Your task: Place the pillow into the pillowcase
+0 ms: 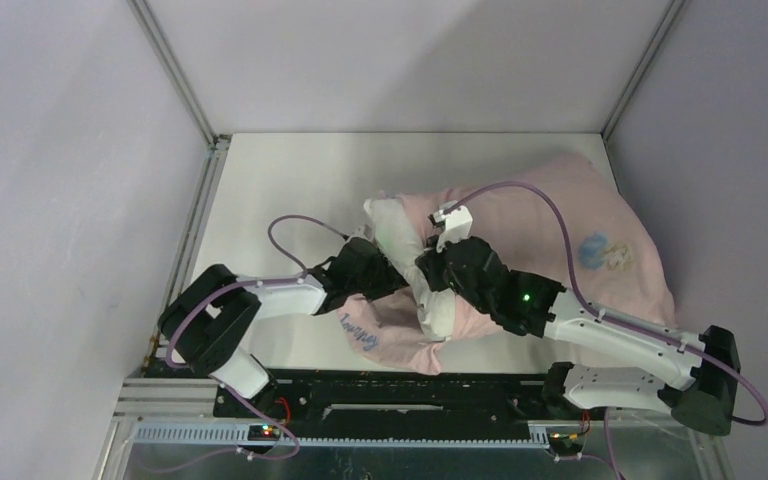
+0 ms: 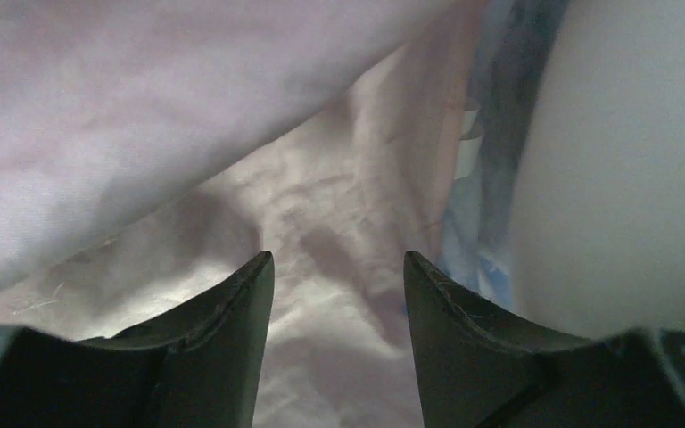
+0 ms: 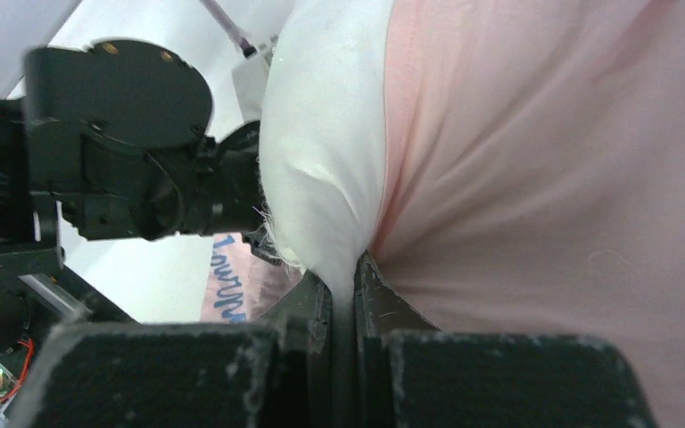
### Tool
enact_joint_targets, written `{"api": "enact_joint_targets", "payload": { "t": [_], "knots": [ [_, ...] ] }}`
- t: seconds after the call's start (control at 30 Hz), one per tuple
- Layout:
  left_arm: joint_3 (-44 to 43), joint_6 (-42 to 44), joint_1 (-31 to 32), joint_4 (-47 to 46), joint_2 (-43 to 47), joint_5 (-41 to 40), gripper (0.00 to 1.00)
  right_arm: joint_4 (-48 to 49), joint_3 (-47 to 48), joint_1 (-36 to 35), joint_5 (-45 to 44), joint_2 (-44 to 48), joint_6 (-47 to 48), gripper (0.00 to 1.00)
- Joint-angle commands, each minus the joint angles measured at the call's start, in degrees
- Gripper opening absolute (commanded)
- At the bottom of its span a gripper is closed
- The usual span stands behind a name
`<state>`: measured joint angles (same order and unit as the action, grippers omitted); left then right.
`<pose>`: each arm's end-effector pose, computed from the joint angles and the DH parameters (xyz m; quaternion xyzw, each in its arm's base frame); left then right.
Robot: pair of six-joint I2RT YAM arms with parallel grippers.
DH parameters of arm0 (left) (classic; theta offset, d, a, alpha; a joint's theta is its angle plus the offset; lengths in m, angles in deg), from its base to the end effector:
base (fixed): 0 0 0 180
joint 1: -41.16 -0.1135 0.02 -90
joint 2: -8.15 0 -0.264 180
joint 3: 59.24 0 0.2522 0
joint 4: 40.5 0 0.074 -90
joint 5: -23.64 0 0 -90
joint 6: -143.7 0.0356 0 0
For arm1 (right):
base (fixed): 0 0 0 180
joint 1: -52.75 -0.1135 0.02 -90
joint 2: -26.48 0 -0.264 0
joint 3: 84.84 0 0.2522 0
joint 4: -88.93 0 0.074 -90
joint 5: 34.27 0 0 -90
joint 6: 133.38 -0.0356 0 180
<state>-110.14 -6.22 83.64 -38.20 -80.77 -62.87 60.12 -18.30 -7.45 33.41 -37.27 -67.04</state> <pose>0.2177 -0.2023 0.1512 -0.1249 0.8985 -0.3446 0.2416 0.1366 0.2113 0.3156 -0.1635 0.8223 0.2252 0.4964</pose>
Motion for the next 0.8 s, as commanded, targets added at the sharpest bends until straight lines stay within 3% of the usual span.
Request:
{"api": "enact_joint_targets", "payload": {
  "t": [0.0,0.4,0.47,0.67,0.77],
  "knots": [
    [-1.17,1.41,2.32,0.92,-0.35,-6.05,0.61,14.02,0.32,-2.77,-4.58,5.55,0.98,0.00],
    [-2.41,2.71,3.58,6.03,4.29,-17.07,0.57,20.23,0.31,-3.55,-3.97,12.94,4.87,0.00],
    [-3.28,2.62,3.58,5.10,3.50,-17.44,0.50,20.32,0.31,-3.65,-3.84,13.36,5.04,0.00],
    [-6.27,4.00,3.30,6.25,4.72,-19.03,0.03,17.72,0.29,-4.13,-4.91,13.97,5.09,0.00],
    [-6.21,6.29,2.96,7.43,8.65,-19.86,0.00,15.76,0.26,-4.55,-6.35,14.30,5.21,0.00]
  ]
}}
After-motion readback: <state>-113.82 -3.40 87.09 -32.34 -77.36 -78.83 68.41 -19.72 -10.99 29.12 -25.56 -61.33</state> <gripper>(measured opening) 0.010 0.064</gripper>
